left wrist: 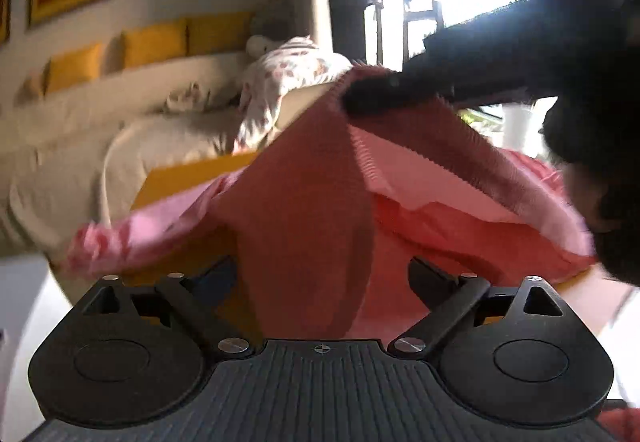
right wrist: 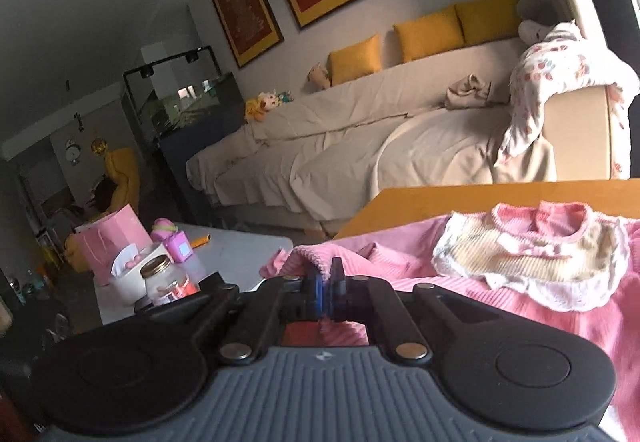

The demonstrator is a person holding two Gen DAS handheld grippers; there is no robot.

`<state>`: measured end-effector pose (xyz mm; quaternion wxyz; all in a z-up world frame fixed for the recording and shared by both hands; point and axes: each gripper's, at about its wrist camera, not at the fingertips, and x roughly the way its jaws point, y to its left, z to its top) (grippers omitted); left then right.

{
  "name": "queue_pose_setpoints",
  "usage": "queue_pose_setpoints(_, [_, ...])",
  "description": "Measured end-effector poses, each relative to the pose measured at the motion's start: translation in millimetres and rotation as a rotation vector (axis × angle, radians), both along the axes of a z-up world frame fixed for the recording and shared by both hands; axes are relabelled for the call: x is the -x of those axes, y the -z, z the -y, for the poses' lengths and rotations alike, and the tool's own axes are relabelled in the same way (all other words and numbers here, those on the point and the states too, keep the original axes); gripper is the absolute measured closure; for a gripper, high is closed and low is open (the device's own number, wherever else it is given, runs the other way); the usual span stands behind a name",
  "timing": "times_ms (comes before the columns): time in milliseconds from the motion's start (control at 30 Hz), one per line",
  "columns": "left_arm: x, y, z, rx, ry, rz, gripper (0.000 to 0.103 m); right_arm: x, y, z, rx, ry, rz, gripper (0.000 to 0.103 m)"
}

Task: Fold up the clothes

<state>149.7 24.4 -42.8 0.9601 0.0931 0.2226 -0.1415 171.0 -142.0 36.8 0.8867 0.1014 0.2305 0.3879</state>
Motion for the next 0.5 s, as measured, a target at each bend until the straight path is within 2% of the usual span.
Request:
queue_pose_setpoints(67, [-17,8,20,-0.078,-0.015,0.007,0.007,3,-5,6,0.008,0.016,0.014,0.100])
queue_pose_setpoints(100, [-25,11,23,-0.086,-0.028,-0.001,0.011,5,-7,9,0.014,0.024,0.022,0.100])
queue_pose_setpoints(167, [-39,14,14,-0.042,-0.065,-0.044,0.051,7,-11,13,0.034,0.034,0.041,0.100])
queue_pose_setpoints(200, [-45,15,4,0.016,-0.082,-0.077,0.083,9,-13,15,0.043,0.036,0.050,0.100])
queue_pose_setpoints(233, [-49,14,-13,0.130,-0.093,-0.128,0.091,10,-14,17,0.053,0.038,0.059,0.100])
queue_pose_setpoints(267, [-50,13,-33,0.266,-0.097,-0.183,0.091,10,-13,13,0.060,0.028,0.063,0.100])
queue_pose_setpoints(367, [-51,25,-92,0.771,-0.062,-0.415,0.092,10,-8,2,0.079,-0.005,0.072,0.100])
queue_pose_setpoints(400, [-46,33,-108,0.904,-0.059,-0.472,0.092,9,-6,-2,0.086,-0.016,0.075,0.100])
queue_pose_setpoints(433, [-38,39,-120,0.961,-0.075,-0.496,0.092,10,-2,-8,0.094,-0.037,0.067,0.100])
queue_pose_setpoints(500, [-22,45,-140,0.956,-0.134,-0.490,0.093,12,15,-26,0.132,-0.095,0.031,0.100])
